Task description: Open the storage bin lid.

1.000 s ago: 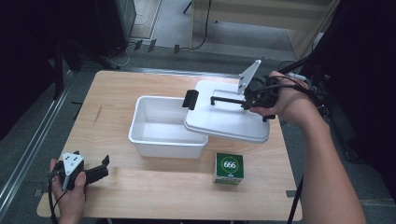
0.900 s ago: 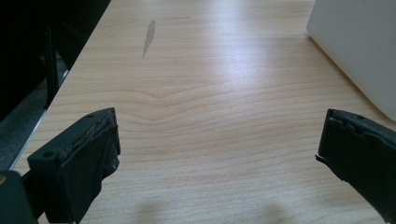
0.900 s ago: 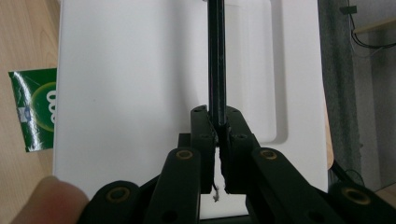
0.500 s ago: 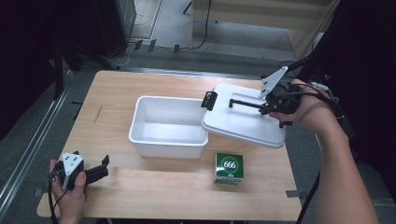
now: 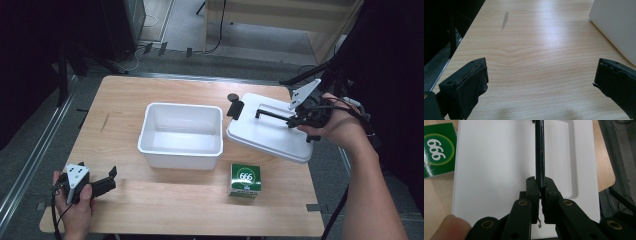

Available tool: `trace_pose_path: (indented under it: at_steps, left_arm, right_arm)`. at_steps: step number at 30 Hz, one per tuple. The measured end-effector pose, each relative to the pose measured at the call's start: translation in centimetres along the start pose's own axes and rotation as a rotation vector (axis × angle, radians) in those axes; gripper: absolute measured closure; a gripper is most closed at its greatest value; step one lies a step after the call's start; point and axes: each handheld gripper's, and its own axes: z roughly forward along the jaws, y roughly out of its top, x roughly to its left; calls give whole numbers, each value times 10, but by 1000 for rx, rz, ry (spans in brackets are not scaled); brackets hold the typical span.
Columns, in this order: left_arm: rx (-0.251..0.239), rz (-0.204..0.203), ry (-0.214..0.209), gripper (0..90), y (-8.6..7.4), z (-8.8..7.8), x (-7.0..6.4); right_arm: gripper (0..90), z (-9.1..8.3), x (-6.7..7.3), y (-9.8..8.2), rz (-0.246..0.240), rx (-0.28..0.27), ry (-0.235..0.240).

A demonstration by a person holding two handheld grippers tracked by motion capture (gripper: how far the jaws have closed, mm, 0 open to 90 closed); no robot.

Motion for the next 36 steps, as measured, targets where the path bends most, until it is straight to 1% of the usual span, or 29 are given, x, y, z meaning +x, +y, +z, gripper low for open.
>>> trace_pose_path:
  at_steps: [2, 3, 4, 8, 9, 11, 15, 17, 18, 21, 22, 26, 27, 28, 31, 33, 35, 36]
  left_arm:
    - [1, 3, -1, 0, 0, 0, 0]
    - [1, 3, 0, 0, 0, 0, 0]
    - [0, 3, -1, 0, 0, 0, 0]
    - [0, 1, -1, 0, 0, -1, 0]
    - [-1, 1, -2, 0, 0, -1, 0]
    - [1, 1, -3, 0, 0, -1, 0]
    - [0, 1, -3, 0, 0, -1, 0]
    - [0, 2, -4, 0, 0, -1, 0]
    - [1, 2, -4, 0, 0, -1, 0]
    - [-2, 1, -3, 0, 0, -1, 0]
    - [-2, 2, -3, 0, 0, -1, 0]
    - [0, 1, -3, 0, -1, -1, 0]
    - [0, 1, -2, 0, -1, -1, 0]
    - [0, 1, -3, 0, -1, -1, 0]
    - [0, 1, -3, 0, -1, -1, 0]
    - [-1, 1, -3, 0, -1, -1, 0]
    - [-1, 0, -3, 0, -1, -1, 0]
    - [-2, 0, -3, 0, -1, -1, 0]
  right_arm:
    - [857, 4, -1, -4, 7, 5, -1]
    - [857, 9, -2, -7, 12, 4, -10]
    - [857, 9, -2, -7, 12, 4, -10]
    - [857, 21, -4, -14, 46, 0, -23]
    - [858, 27, -5, -18, 62, 5, -24]
    - [857, 30, -5, -19, 68, 7, -23]
    - [857, 43, -7, -27, 92, 8, -26]
    - [857, 48, -7, -30, 102, 11, -37]
    - [857, 52, -7, -32, 111, 10, -29]
    - [857, 60, -7, -35, 118, 13, -27]
    - [857, 64, -6, -36, 119, 13, -33]
    - [858, 75, -6, -41, 150, 5, -41]
    - [857, 78, -6, -43, 160, 9, -34]
    - [857, 81, -5, -43, 152, 11, -37]
    - [857, 88, -4, -45, 153, 26, -37]
    - [858, 92, -2, -47, 164, 25, -33]
    - [857, 96, 0, -49, 168, 22, -42]
    - [857, 98, 1, -50, 178, 19, -35]
